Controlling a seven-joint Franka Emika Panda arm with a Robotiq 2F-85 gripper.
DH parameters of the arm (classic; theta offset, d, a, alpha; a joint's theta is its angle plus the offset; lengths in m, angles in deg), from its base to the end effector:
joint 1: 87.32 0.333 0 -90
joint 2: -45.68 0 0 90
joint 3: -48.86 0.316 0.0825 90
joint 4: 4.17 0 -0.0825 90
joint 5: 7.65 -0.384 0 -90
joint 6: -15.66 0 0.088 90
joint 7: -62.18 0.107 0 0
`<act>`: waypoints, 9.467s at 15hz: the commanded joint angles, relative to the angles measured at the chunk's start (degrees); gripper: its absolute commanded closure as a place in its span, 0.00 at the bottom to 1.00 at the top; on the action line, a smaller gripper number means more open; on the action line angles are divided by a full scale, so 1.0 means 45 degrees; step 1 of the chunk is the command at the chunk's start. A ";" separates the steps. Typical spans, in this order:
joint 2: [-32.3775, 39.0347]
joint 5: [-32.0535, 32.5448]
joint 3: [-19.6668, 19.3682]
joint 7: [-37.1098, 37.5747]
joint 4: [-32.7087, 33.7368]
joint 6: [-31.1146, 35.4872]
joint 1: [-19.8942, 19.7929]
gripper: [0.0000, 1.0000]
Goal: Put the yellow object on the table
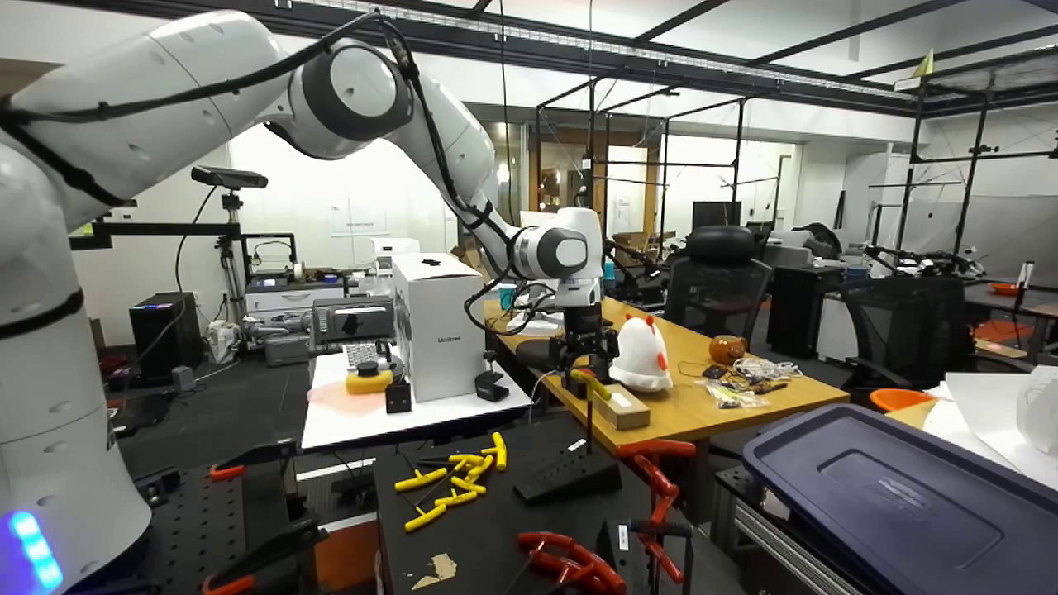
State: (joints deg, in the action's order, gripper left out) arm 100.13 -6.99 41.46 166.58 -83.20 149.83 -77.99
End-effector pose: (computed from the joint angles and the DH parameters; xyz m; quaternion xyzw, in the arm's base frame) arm 0.7295 0.0437 0.1433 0.6492 -0.7585 0.0507 0.0264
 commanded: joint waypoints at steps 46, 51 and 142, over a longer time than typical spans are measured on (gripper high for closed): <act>-0.1730 -0.0300 0.0158 -0.1404 -0.1069 -0.0658 0.0389 0.94; -0.2545 0.0054 0.0234 -0.1636 -0.2080 -0.0482 0.0532 0.94; 0.6458 0.1246 0.2217 -2.3065 0.9226 -1.3042 0.2334 0.22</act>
State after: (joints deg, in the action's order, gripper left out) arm 127.99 -1.38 51.35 63.59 -44.95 92.36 -67.48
